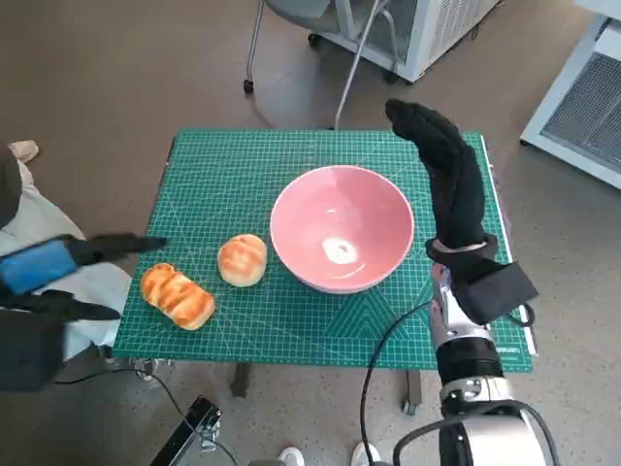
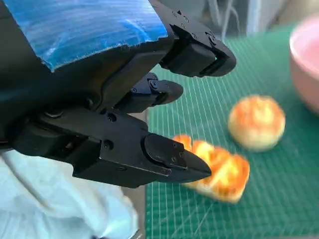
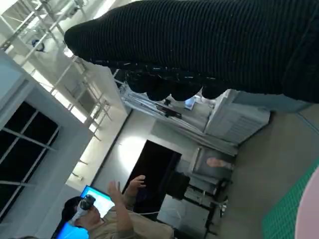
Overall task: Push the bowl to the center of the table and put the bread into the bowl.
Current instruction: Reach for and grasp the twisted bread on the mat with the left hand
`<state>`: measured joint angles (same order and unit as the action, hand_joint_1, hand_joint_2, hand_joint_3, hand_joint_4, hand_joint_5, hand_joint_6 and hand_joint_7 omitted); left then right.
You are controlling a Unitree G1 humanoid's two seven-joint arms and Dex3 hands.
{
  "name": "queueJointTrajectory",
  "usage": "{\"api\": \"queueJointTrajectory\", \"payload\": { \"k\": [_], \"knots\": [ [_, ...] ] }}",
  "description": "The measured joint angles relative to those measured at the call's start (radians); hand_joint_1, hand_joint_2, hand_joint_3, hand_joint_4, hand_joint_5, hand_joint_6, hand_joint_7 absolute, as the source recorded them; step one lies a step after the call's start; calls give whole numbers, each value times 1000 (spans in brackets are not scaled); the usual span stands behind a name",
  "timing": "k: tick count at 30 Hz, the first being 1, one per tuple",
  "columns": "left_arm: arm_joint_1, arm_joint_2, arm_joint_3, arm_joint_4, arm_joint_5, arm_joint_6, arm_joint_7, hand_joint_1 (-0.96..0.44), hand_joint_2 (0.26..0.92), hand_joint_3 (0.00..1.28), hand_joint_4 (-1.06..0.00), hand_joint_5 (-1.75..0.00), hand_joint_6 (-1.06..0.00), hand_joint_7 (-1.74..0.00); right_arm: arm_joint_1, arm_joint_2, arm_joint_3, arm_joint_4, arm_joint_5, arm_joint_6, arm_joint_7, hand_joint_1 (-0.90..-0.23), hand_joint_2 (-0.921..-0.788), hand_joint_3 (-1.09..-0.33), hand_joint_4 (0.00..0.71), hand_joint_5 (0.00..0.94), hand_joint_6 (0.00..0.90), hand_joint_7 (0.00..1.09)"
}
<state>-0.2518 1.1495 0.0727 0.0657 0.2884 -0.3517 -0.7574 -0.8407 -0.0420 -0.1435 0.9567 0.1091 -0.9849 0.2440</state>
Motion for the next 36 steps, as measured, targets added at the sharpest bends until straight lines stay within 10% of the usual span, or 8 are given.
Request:
{"api": "queueJointTrajectory", "payload": {
  "k": [28,36],
  "knots": [
    [-204,-151,-269,216,301,-84,119,-13,831,4,-309,-2,-431,-9,51,2,-7,-72,66,35,67,-418,-905,-660,461,5,180,838],
    [-223,-196,-337,265,379,-62,138,12,890,27,-478,-48,-583,-57,68,1,-8,-92,66,41,67,-419,-896,-678,459,3,176,845]
  ]
}}
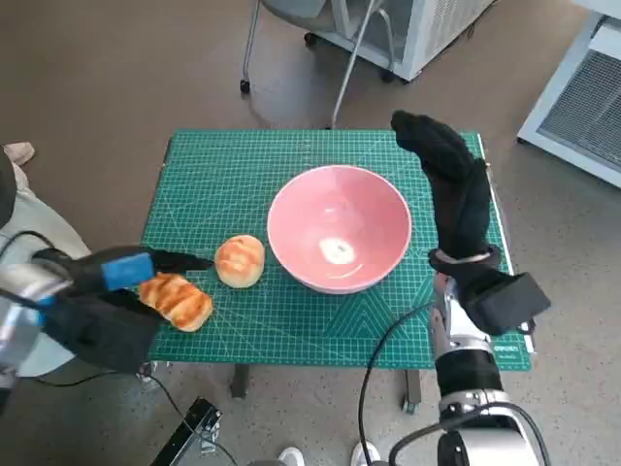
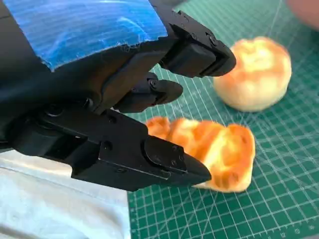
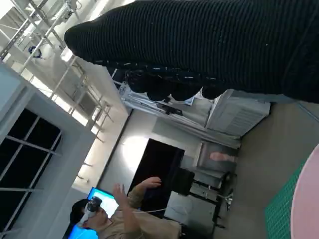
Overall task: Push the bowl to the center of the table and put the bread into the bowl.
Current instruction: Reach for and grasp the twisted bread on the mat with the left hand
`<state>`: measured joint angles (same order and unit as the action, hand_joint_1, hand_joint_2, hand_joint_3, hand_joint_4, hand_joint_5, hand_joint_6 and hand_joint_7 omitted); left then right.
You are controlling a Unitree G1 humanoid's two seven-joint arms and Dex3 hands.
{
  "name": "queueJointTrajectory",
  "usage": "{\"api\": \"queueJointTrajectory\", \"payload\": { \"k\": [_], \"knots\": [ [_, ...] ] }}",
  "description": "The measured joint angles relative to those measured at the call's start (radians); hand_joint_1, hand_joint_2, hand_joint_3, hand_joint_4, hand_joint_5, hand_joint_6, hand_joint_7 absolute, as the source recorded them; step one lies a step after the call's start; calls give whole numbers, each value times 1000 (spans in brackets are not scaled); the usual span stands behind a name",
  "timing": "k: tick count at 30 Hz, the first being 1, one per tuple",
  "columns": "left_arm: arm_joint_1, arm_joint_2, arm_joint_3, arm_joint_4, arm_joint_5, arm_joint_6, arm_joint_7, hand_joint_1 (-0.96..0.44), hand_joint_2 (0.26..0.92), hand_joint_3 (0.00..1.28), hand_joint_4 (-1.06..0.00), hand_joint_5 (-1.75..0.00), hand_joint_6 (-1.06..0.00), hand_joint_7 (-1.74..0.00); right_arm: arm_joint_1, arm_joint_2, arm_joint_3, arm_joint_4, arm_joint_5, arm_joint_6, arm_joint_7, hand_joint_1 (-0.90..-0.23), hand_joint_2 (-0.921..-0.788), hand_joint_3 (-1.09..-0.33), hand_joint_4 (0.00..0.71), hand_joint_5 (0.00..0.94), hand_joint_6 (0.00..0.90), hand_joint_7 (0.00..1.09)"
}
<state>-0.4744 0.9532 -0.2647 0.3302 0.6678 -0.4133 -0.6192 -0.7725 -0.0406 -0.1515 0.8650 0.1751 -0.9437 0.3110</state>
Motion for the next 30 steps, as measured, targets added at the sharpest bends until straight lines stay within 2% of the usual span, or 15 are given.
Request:
{"api": "queueJointTrajectory", "payload": {
  "k": [4,5,7,8,9,10,11,15,23,30],
  "knots": [
    [-17,-19,-33,31,39,10,11,22,913,56,-571,-69,-689,-95,3,-1,-1,-6,0,3,0,-417,-892,-687,457,2,174,849],
    [-22,-21,-38,37,42,10,13,-111,916,114,-623,-93,-627,-562,3,-1,-1,-7,0,3,0,-418,-890,-691,457,2,174,850],
    [-37,-23,-48,48,50,11,13,-226,918,172,-692,-136,-565,-976,3,-1,-1,-9,-1,3,-2,-420,-888,-695,456,2,173,851],
    [-45,-23,-52,52,56,11,12,-270,919,192,-724,-160,-543,-1131,3,-1,-1,-10,-1,3,-2,-421,-887,-698,456,1,173,852],
    [-54,-23,-55,56,59,11,10,-216,920,193,-665,-383,-558,-1168,3,-1,-2,-10,-1,3,-3,-422,-886,-699,455,1,173,852],
    [-61,-23,-57,58,60,11,7,-138,920,202,-570,-716,-568,-1235,4,-1,-2,-10,-1,3,-3,-422,-885,-701,455,1,172,853],
    [-68,-23,-58,59,59,12,3,-88,920,198,-523,-936,-579,-1255,4,-2,-2,-10,-1,3,-3,-423,-884,-703,453,0,172,854],
    [-80,-23,-55,66,49,24,-15,-18,921,172,-485,-1273,-610,-1218,4,-2,-4,-10,-1,3,-3,-426,-882,-705,450,0,170,856],
    [-80,-21,-39,75,19,32,-18,0,915,121,-560,-1321,-657,-1128,5,-2,-5,-10,-1,3,-4,-430,-888,-694,450,0,169,859],
    [-85,-10,-1,64,-19,44,-32,2,911,113,-589,-1279,-656,-1144,6,-2,-6,-10,3,5,-3,-430,-893,-686,449,0,169,859]
  ]
}}
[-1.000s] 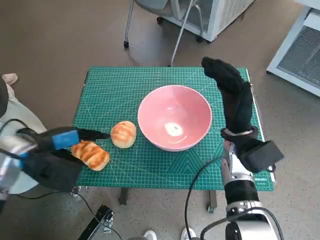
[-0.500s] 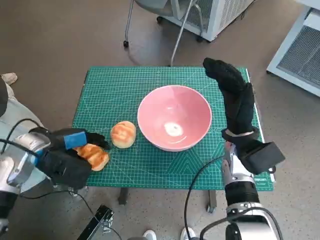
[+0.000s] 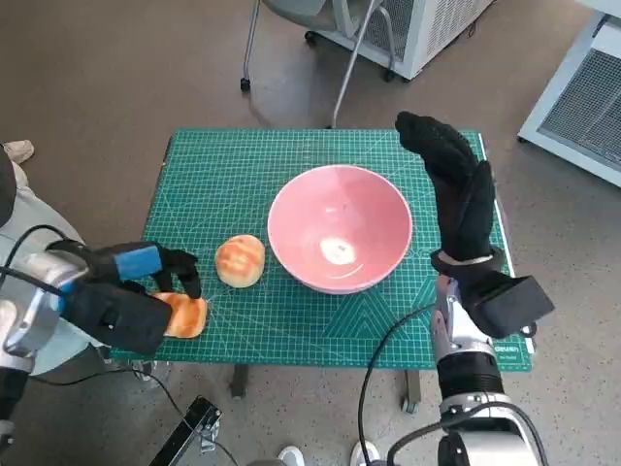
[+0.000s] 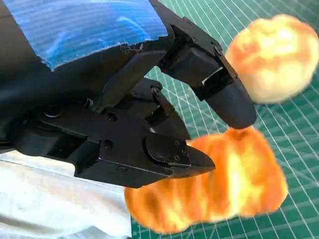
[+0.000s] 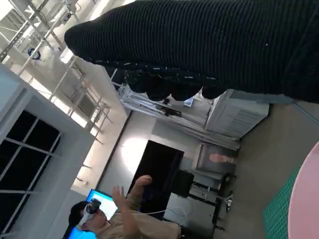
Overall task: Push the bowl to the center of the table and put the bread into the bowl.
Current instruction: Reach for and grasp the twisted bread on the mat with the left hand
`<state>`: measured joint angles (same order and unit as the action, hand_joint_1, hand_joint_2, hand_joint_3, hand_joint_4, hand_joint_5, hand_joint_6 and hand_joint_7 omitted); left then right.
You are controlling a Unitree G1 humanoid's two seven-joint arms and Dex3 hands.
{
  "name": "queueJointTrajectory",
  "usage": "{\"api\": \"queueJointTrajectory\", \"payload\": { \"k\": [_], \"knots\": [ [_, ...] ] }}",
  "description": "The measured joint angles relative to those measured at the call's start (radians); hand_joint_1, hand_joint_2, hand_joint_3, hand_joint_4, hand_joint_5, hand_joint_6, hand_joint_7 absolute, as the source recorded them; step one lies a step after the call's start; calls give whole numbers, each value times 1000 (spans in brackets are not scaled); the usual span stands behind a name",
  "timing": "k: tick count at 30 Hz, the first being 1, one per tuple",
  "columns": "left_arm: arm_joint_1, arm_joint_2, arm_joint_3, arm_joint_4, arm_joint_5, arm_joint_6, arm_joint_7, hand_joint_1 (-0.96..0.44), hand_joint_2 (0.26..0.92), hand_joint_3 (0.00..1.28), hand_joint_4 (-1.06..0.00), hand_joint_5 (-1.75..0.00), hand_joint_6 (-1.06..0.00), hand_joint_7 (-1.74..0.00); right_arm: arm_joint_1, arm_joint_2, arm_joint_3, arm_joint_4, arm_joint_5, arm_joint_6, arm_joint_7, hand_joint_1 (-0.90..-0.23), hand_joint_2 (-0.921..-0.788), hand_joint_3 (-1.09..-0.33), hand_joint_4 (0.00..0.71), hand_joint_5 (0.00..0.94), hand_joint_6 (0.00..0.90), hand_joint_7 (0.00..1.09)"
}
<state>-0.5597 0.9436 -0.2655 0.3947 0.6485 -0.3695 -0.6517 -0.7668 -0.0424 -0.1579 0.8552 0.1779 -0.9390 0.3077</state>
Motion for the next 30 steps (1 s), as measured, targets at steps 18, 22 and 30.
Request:
{"api": "queueJointTrajectory", "payload": {
  "k": [18,22,30],
  "knots": [
    [-195,32,174,-202,-148,111,-24,3,917,80,-582,-1210,-716,-1146,0,-1,-5,5,25,16,20,-435,-897,-680,452,2,167,862],
    [-223,23,179,-238,-156,117,-15,3,917,79,-571,-1235,-725,-1123,0,0,-5,5,25,16,21,-435,-897,-680,454,3,167,861],
    [-268,-9,166,-244,-156,97,1,2,917,78,-562,-1240,-736,-1116,2,-1,-11,3,25,15,27,-441,-906,-661,455,3,164,867]
  ]
}}
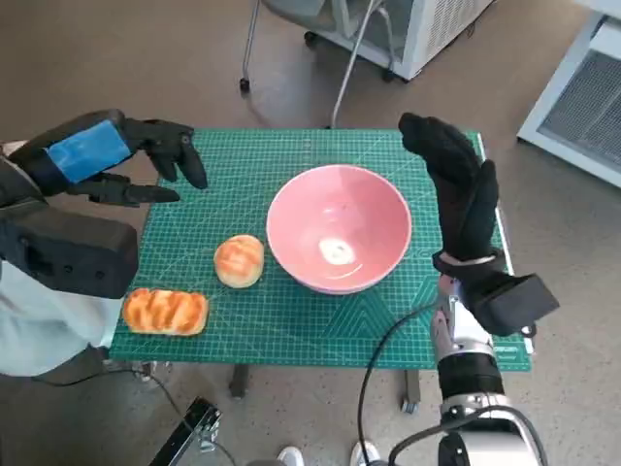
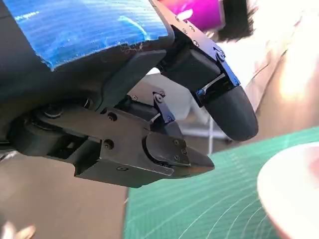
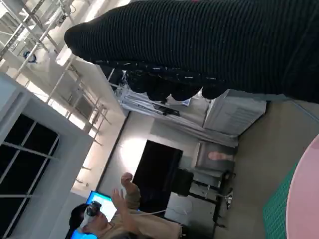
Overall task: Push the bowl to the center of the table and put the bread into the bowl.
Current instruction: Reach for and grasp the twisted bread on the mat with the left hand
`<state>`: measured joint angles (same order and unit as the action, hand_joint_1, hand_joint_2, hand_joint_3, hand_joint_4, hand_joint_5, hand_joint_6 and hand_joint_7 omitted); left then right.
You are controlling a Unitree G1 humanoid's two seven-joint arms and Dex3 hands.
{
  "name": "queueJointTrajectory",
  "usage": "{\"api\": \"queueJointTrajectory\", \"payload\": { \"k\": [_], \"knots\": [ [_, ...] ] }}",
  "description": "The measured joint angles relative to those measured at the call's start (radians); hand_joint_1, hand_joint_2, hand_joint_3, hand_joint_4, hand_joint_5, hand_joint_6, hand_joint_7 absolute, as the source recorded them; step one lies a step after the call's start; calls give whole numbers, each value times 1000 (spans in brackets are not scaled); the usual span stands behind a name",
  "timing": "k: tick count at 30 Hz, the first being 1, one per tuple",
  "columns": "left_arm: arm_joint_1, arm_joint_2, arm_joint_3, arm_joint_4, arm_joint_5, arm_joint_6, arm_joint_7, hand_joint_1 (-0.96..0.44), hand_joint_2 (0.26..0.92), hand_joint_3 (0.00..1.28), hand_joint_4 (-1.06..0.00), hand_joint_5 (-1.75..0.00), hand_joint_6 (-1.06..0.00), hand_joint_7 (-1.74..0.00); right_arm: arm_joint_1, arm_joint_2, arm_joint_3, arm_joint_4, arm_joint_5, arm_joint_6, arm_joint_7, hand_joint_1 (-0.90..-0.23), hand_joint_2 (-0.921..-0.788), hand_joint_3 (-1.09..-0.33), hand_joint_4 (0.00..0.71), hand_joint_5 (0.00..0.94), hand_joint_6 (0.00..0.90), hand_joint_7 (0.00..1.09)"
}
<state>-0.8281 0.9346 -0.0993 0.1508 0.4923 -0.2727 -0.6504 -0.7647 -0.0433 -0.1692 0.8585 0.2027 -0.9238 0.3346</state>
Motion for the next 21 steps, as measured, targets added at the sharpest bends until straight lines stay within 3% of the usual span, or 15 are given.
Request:
{"api": "queueJointTrajectory", "payload": {
  "k": [4,6,7,8,10,12,16,21],
  "knots": [
    [-3,0,-2,-9,-3,13,-18,2,920,107,-517,-1265,-708,-1160,5,-1,-3,-8,0,-1,1,-444,-918,-637,455,3,162,871],
    [-1,1,-2,-26,-12,50,-53,2,920,197,-398,-1362,-625,-1262,8,-2,-4,-13,0,-2,2,-442,-919,-633,456,3,162,872],
    [2,3,-2,-43,-18,83,-81,15,863,225,-287,-1051,-458,-1040,10,-2,-5,-16,0,-2,2,-440,-920,-632,456,4,162,872],
    [6,5,-2,-63,-19,123,-113,19,838,245,-266,-901,-418,-924,11,-3,-5,-18,0,-2,2,-439,-920,-631,457,4,162,872],
    [15,10,-3,-104,-20,205,-180,25,726,324,-203,-397,-306,-496,11,-3,-6,-21,0,-2,2,-434,-921,-631,457,4,162,872],
    [24,16,-6,-146,-19,292,-247,26,664,360,-140,-203,-259,-302,11,-4,-6,-24,0,-3,2,-429,-921,-632,457,4,162,873],
    [49,39,-10,-234,-17,459,-376,17,592,378,-30,-42,-189,-100,11,-4,-7,-29,-1,-4,2,-425,-921,-631,457,4,162,874],
    [124,93,-10,-387,-2,625,-500,-7,608,297,-4,-6,-169,-26,16,-9,-10,-31,-1,-7,2,-422,-921,-630,458,4,161,873]
  ]
}}
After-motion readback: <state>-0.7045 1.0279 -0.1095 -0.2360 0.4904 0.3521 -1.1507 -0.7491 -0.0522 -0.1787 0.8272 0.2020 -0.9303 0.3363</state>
